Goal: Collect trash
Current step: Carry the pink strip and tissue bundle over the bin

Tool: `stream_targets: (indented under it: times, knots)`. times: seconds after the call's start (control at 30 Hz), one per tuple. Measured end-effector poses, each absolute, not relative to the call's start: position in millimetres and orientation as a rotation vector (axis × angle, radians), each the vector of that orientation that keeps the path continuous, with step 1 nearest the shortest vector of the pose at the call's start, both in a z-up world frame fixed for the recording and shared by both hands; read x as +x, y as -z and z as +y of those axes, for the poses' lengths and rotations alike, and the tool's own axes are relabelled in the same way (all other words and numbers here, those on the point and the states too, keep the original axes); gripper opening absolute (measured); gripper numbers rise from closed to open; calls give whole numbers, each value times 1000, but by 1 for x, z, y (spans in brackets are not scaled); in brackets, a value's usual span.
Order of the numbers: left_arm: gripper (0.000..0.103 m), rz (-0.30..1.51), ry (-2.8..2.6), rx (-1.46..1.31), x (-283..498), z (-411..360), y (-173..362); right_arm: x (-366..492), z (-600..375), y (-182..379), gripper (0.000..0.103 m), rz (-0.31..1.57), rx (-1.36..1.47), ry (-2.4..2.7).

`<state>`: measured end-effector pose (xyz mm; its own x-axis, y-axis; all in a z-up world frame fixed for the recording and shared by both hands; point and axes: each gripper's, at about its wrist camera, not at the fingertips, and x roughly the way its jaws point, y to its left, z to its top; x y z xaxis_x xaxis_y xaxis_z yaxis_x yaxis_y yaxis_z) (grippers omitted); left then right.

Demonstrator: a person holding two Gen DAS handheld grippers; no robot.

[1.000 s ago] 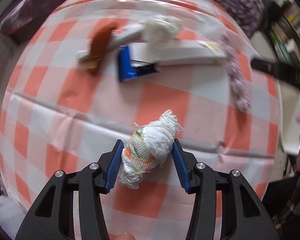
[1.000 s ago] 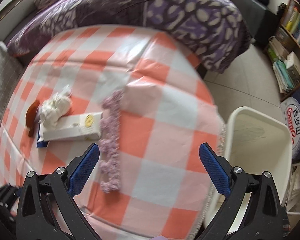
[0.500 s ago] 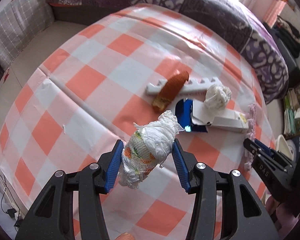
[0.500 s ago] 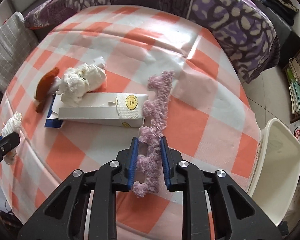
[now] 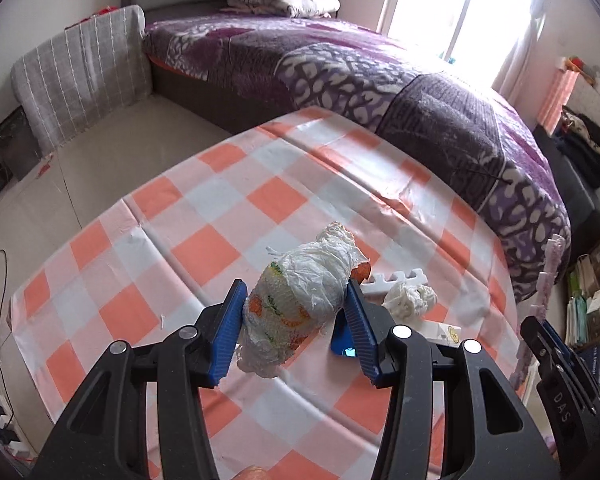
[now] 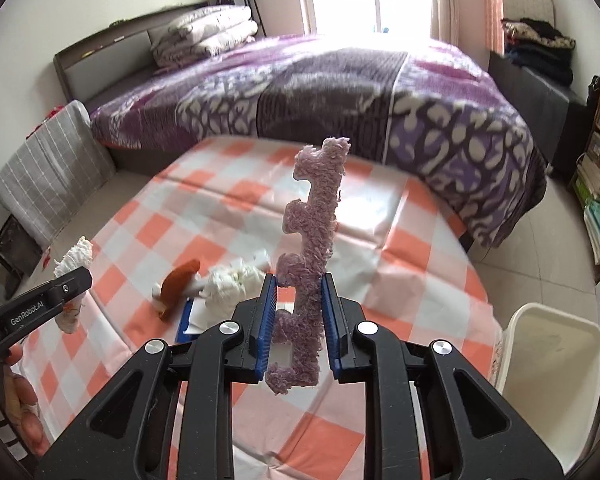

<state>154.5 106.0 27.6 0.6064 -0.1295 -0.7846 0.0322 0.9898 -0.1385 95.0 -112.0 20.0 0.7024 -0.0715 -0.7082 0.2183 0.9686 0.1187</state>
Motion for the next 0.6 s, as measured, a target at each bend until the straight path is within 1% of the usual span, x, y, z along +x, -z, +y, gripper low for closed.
stream_targets:
  times: [0.23,0.6]
  knots:
    - [49,793,48,-57,144,87,-43,89,-121,-30,22,731,198,216]
    - [50,764,77,-18,133,55,-48,77,-137,-35,22,723,215,255]
